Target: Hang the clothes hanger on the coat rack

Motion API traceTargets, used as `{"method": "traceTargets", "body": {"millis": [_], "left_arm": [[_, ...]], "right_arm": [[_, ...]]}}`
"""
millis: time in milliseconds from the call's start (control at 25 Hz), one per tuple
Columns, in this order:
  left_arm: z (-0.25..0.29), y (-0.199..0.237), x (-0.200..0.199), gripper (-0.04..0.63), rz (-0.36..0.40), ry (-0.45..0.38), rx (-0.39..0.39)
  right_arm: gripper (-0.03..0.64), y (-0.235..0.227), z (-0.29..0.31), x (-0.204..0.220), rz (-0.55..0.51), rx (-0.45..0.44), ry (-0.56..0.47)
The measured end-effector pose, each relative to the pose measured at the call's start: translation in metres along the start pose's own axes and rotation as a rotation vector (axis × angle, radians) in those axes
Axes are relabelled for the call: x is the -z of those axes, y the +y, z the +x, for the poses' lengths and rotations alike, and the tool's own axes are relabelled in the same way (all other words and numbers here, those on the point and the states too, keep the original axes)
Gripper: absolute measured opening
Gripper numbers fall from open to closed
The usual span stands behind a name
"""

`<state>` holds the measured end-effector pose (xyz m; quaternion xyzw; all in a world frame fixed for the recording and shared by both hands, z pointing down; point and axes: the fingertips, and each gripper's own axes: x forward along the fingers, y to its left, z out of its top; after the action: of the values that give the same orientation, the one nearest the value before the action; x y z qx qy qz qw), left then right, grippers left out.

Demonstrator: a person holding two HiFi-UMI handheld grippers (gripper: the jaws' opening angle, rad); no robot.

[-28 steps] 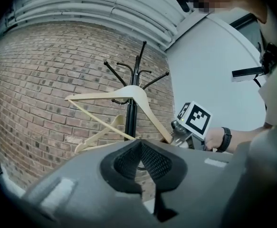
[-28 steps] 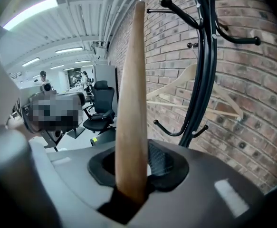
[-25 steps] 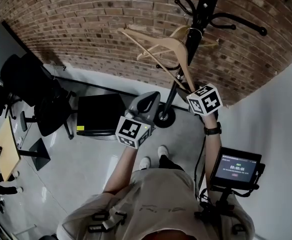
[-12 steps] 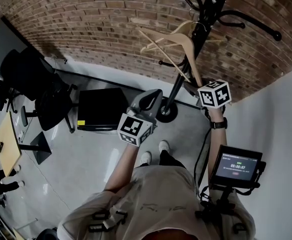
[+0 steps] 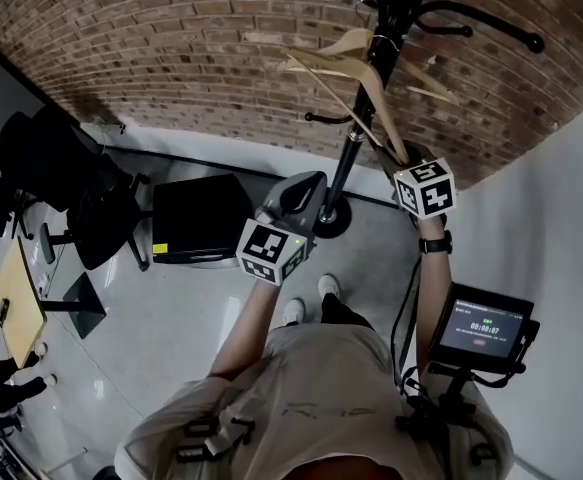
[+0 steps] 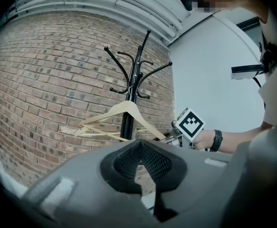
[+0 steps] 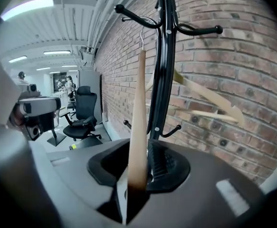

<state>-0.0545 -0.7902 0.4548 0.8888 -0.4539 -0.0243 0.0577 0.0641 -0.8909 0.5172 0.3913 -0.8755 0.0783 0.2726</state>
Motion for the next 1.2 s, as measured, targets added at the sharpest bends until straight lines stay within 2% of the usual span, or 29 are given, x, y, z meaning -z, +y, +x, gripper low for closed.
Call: {"method": "traceTargets", "body": {"millis": [160, 280, 360, 560, 840, 920, 1040, 1160, 1200], "left_arm": [[-0.006, -0.015, -0.008, 0.000, 0.005, -0.015, 0.035], [-0.021, -0.030, -0.017, 0.000, 0.012, -0.032, 0.067], [-0.021, -0.034, -0.019, 0.000, 0.018, -0.039, 0.080], [-0.023, -0.041, -0.019, 0.000, 0.032, -0.062, 0.095], [-0.067, -0.067, -0.016, 0.000, 0.035, -0.077, 0.129], [-0.080, -0.073, -0.014, 0.000, 0.028, -0.082, 0.131], [-0.093, -0.085, -0.009, 0.000, 0.015, -0.072, 0.132], [-0.109, -0.105, -0.006, 0.000, 0.016, -0.071, 0.132], [-0.115, -0.112, -0.009, 0.000, 0.021, -0.079, 0.129]], "right_arm": [[0.147, 0.007, -0.020, 0.010, -0.020, 0.064, 0.004], [0.245, 0.012, -0.046, 0.026, -0.034, 0.169, 0.036], [0.259, 0.008, -0.054, 0.034, -0.027, 0.218, 0.032], [0.278, 0.010, -0.080, 0.055, 0.094, 0.277, -0.001], [0.308, 0.068, -0.138, 0.099, 0.271, 0.412, -0.040], [0.281, 0.088, -0.151, 0.108, 0.295, 0.420, -0.051], [0.164, 0.115, -0.171, 0.107, 0.283, 0.427, -0.103], [0.004, 0.140, -0.191, 0.097, 0.233, 0.434, -0.186], [0.002, 0.149, -0.196, 0.096, 0.218, 0.429, -0.201]]}}
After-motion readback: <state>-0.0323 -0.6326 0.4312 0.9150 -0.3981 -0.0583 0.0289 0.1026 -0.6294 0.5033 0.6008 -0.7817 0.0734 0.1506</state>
